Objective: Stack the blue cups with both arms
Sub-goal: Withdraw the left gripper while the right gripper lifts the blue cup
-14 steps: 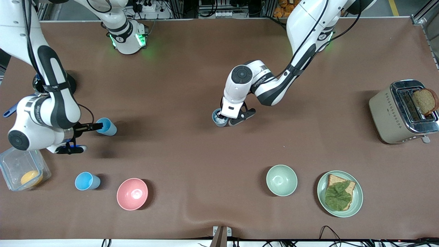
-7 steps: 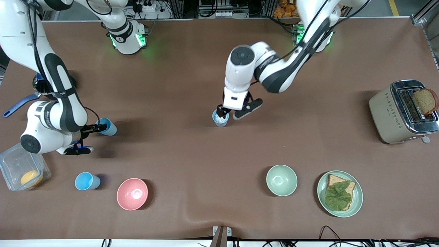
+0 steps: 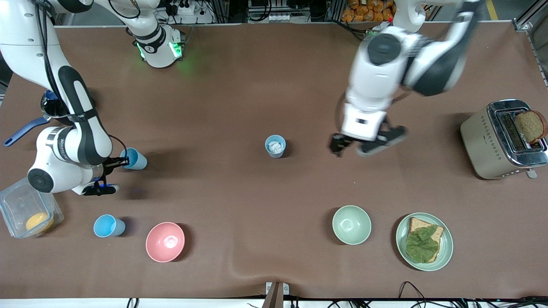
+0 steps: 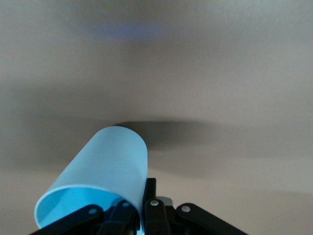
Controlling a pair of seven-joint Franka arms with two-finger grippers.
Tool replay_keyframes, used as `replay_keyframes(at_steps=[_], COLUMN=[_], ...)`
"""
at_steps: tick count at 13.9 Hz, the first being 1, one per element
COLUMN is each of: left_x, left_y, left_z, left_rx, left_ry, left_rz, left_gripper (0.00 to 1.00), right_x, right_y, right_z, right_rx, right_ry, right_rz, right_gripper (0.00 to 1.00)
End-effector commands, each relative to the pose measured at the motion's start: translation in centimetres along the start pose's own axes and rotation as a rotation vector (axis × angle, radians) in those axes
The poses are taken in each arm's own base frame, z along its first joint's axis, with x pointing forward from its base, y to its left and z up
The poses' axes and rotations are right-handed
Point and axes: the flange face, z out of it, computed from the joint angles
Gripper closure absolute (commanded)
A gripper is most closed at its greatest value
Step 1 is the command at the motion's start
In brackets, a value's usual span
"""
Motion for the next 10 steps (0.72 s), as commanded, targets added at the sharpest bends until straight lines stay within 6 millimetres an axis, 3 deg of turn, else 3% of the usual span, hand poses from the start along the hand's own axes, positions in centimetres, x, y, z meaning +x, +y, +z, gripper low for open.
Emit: replay_keyframes(at_steps=[1,4,6,8,10], left_x=[4.7,8.2,9.7,10.9,11.2], left_y=[-7.6,-14.1,-16.5,-18.4,-19.1], left_z=[-1.1,-2.7,-5.1,-8.0,-10.3], left_rx=[0.02,0.061,0.076,0.086,0.092], left_ry=[-0.041,-0.054,-0.065,-0.087,-0.104], left_rz=[0.149,0.249,0.294,0.318,0.332], left_gripper=[0.0,0.0,0.0,0.0,0.0], right_x=[-1.4,-1.7,-1.8,-1.4,-1.1], right_y=[-1.4,-5.6,-9.5,-15.2,-21.9], right_z=[-4.2,-10.1,-12.0,-11.7,-9.6], right_rx=[-0.014,-0.013,0.07,0.093,0.153], right_ry=[0.014,0.009,-0.001,-0.006,-0.052], right_rz=[-0.028,-0.058,-0.04,-0.009,0.03], right_gripper=[1.0,1.0,1.0,1.0,1.0])
